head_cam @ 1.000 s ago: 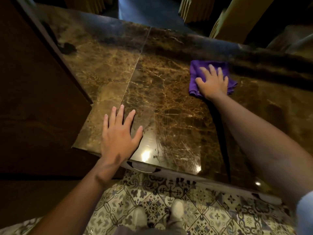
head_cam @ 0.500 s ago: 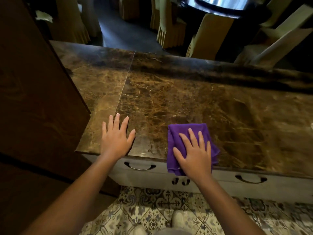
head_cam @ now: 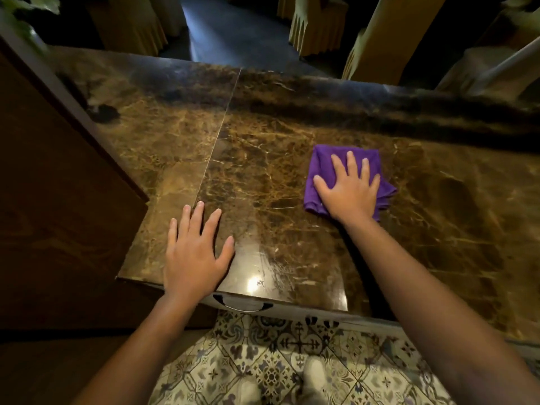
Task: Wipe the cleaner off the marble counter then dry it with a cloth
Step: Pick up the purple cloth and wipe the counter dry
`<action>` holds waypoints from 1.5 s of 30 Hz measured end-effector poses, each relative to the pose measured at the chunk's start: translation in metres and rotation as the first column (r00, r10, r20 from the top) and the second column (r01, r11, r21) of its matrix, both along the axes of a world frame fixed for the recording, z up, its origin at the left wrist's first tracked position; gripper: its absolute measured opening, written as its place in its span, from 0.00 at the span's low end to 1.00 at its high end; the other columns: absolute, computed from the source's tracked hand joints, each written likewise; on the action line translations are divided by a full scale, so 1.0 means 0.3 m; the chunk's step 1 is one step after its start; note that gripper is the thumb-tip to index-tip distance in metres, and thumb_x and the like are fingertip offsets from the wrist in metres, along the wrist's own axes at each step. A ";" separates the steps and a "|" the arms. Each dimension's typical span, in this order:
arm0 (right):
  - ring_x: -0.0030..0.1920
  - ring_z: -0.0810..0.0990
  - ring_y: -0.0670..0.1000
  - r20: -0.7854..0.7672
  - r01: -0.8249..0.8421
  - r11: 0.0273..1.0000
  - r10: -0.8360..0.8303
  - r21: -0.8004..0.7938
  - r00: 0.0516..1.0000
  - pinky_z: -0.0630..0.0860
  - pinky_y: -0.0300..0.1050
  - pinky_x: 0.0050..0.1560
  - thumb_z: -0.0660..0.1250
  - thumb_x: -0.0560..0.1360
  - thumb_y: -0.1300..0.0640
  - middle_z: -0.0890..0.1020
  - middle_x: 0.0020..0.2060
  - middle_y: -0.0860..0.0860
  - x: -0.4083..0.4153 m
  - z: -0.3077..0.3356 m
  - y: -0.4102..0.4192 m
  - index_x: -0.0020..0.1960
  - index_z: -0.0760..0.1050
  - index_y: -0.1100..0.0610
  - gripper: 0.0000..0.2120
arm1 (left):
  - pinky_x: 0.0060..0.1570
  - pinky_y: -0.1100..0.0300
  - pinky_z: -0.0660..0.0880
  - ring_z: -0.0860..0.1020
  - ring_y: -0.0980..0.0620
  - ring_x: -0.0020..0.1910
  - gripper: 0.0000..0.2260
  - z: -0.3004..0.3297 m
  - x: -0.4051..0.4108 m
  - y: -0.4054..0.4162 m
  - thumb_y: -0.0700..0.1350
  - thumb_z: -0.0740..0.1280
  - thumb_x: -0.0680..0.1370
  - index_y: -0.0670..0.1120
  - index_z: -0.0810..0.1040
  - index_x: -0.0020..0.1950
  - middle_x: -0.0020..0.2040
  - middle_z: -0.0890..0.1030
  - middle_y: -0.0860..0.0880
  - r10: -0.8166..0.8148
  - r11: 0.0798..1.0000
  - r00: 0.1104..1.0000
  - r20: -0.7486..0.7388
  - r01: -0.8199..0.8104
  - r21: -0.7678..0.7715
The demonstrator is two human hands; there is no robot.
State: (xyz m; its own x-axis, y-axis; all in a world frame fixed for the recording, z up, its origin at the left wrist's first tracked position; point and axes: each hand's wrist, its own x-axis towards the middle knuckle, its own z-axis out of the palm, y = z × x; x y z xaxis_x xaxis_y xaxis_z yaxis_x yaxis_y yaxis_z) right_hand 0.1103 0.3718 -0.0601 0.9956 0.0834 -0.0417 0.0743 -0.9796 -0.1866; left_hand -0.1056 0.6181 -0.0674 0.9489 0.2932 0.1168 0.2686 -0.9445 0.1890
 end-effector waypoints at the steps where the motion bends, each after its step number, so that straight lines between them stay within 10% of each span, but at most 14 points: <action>1: 0.82 0.51 0.61 -0.014 -0.007 1.000 0.007 0.010 1.000 0.48 0.69 0.78 0.51 0.77 0.29 0.56 0.83 0.51 0.079 -0.002 0.026 0.82 0.58 0.44 0.37 | 0.79 0.40 0.56 0.59 0.40 0.83 0.30 -0.006 0.004 0.008 0.62 0.55 0.81 0.49 0.70 0.79 0.81 0.66 0.41 0.012 1.000 1.000 0.004 -0.012 0.001; 11: 0.83 0.50 0.58 -0.062 -0.303 0.949 0.309 0.081 0.949 0.46 0.66 0.79 0.52 0.78 0.35 0.56 0.83 0.48 0.427 0.024 0.260 0.80 0.60 0.41 0.32 | 0.80 0.41 0.56 0.57 0.42 0.83 0.30 -0.006 0.020 0.003 0.63 0.56 0.81 0.49 0.69 0.79 0.82 0.64 0.43 0.008 1.000 1.000 0.014 -0.008 -0.030; 29: 0.82 0.54 0.57 0.000 -0.472 0.879 0.473 0.059 0.881 0.53 0.68 0.78 0.58 0.76 0.35 0.61 0.82 0.45 -0.673 -0.014 -0.093 0.77 0.66 0.38 0.30 | 0.77 0.39 0.61 0.61 0.38 0.81 0.25 0.070 -0.034 0.163 0.54 0.64 0.83 0.45 0.71 0.79 0.81 0.67 0.41 -0.042 0.997 0.998 -0.043 0.039 -0.070; 38: 0.82 0.54 0.59 0.036 -0.090 0.996 0.090 -0.003 0.995 0.52 0.65 0.79 0.57 0.78 0.32 0.59 0.83 0.49 -0.099 0.005 -0.040 0.80 0.61 0.40 0.32 | 0.79 0.41 0.56 0.60 0.41 0.82 0.29 0.028 -0.033 0.173 0.61 0.53 0.81 0.49 0.69 0.79 0.82 0.65 0.44 -0.049 0.999 0.999 0.003 0.049 0.004; 45: 0.83 0.48 0.60 -0.048 -0.156 0.986 0.158 0.053 0.986 0.46 0.67 0.79 0.52 0.78 0.32 0.54 0.84 0.50 0.303 0.019 0.276 0.81 0.58 0.40 0.33 | 0.79 0.42 0.57 0.61 0.42 0.82 0.27 -0.001 -0.029 0.185 0.60 0.57 0.82 0.50 0.70 0.78 0.81 0.66 0.45 -0.039 0.999 0.998 0.039 0.039 0.012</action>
